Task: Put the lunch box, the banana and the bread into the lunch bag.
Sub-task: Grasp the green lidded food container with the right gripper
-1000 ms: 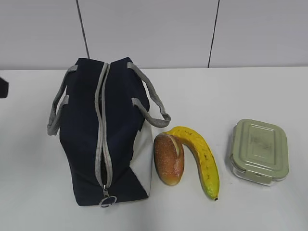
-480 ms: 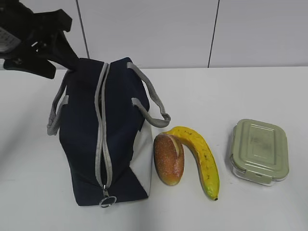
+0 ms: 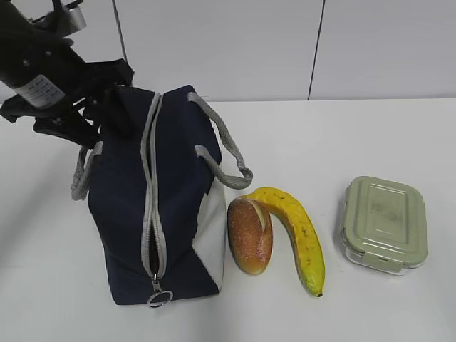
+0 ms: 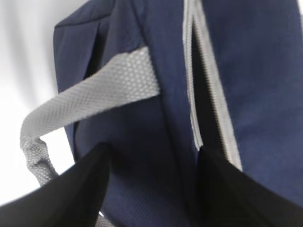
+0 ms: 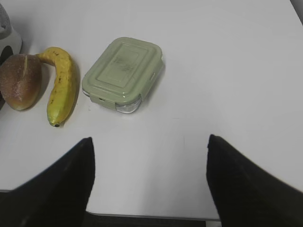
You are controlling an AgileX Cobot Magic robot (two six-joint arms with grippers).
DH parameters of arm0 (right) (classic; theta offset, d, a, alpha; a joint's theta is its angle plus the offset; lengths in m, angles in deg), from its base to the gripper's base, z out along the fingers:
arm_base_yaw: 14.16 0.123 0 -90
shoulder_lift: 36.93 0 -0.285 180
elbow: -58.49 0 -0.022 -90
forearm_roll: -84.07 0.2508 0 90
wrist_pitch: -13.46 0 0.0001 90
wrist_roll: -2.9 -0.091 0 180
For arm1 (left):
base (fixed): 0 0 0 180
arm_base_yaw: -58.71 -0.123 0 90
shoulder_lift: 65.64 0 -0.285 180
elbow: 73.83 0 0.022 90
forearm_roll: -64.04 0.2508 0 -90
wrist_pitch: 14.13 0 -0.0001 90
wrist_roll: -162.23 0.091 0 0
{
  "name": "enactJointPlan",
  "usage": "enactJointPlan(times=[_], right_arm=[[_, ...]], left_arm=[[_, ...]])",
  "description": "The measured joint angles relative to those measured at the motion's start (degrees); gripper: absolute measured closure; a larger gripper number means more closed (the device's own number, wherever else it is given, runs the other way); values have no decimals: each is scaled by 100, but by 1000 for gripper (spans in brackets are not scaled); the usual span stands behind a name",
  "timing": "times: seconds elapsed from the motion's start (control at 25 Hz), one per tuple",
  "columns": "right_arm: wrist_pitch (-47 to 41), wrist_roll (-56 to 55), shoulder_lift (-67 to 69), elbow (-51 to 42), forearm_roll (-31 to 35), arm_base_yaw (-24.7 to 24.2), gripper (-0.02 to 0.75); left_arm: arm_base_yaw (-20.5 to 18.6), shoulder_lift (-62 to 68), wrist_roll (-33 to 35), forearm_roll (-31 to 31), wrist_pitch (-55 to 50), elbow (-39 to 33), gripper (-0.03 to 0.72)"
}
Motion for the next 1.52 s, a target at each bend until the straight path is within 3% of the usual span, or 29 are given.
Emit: enactJointPlan(times=[0.2, 0.4, 0.48, 1.32, 1.52], right_arm=[[0, 0, 0, 0, 0, 0, 193], [0, 0, 0, 0, 0, 0, 193], [0, 0, 0, 0, 0, 0, 193], [0, 0, 0, 0, 67, 0, 193], [609, 0, 671, 72, 657, 0, 193]], left_arm=[[0, 14, 0, 0, 0, 12, 316], [0, 14, 0, 0, 0, 13, 604], [0, 14, 0, 0, 0, 13, 678], [0, 14, 0, -169, 66, 18, 691], [0, 14, 0, -174, 121, 18, 691]])
